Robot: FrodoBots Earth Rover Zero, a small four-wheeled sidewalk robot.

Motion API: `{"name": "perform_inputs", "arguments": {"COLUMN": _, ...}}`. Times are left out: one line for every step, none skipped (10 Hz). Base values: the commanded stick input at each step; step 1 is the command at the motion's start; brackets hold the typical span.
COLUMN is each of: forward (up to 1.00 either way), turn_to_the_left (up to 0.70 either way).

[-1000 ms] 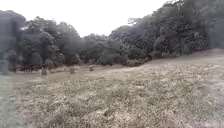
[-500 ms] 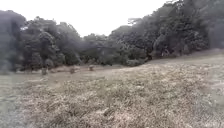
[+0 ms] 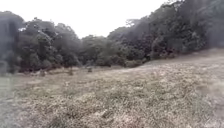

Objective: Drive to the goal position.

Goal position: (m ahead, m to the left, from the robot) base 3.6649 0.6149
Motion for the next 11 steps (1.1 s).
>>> {"name": "perform_inputs", "arguments": {"forward": 0.00, "turn_to_the_left": 0.00}}
{"name": "perform_inputs", "arguments": {"forward": 0.00, "turn_to_the_left": 0.00}}
{"name": "perform_inputs", "arguments": {"forward": 0.00, "turn_to_the_left": 0.00}}
{"name": "perform_inputs", "arguments": {"forward": 0.00, "turn_to_the_left": 0.00}}
{"name": "perform_inputs", "arguments": {"forward": 0.00, "turn_to_the_left": 0.00}}
{"name": "perform_inputs", "arguments": {"forward": 0.00, "turn_to_the_left": 0.00}}
{"name": "perform_inputs", "arguments": {"forward": 0.00, "turn_to_the_left": 0.01}}
{"name": "perform_inputs", "arguments": {"forward": 0.00, "turn_to_the_left": 0.11}}
{"name": "perform_inputs", "arguments": {"forward": 0.00, "turn_to_the_left": 0.21}}
{"name": "perform_inputs", "arguments": {"forward": 0.00, "turn_to_the_left": 0.45}}
{"name": "perform_inputs", "arguments": {"forward": 0.00, "turn_to_the_left": 0.45}}
